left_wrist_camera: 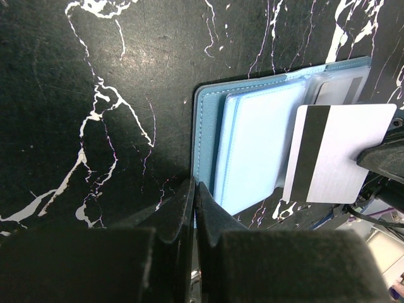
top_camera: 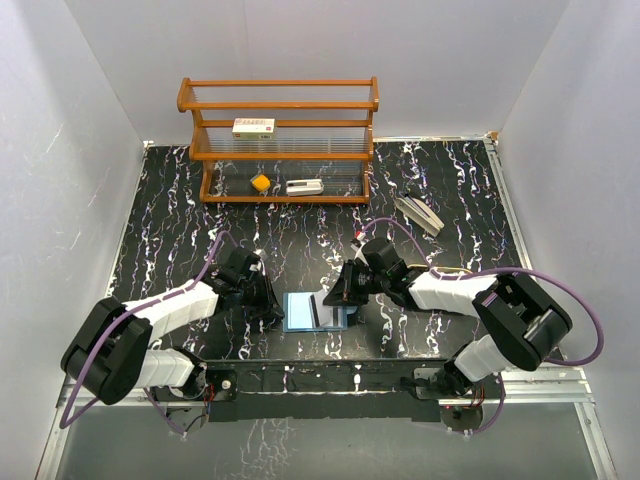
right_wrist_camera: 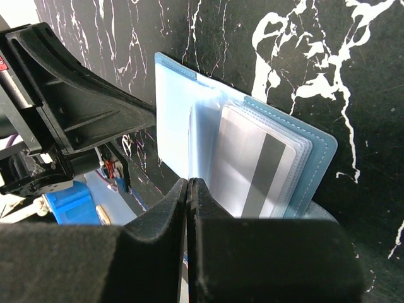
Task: Put the credit cards into the card holder
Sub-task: Insert the credit card into the card holder.
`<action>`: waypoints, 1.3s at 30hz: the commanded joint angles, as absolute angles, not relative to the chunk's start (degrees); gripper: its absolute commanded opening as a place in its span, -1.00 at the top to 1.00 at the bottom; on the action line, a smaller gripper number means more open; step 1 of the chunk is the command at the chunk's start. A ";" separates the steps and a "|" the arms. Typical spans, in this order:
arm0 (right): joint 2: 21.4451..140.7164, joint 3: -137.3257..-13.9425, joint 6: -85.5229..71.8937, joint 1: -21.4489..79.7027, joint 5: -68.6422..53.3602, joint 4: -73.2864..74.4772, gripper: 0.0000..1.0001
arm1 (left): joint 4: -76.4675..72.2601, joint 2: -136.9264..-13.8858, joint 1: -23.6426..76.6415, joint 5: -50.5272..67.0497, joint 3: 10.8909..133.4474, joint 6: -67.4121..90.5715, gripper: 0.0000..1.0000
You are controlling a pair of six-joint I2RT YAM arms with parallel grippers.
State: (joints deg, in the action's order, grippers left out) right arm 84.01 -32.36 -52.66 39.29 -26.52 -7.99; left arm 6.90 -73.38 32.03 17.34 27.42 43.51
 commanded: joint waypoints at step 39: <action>83.11 -31.01 -50.35 39.45 -21.22 -8.35 1.00 | 5.73 -72.25 31.84 15.19 25.58 45.44 1.00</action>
State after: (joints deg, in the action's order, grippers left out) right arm 84.66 -29.26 -52.36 39.29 -23.53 -10.04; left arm 4.82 -73.32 31.99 16.93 26.48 45.63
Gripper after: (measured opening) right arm 0.008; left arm 0.007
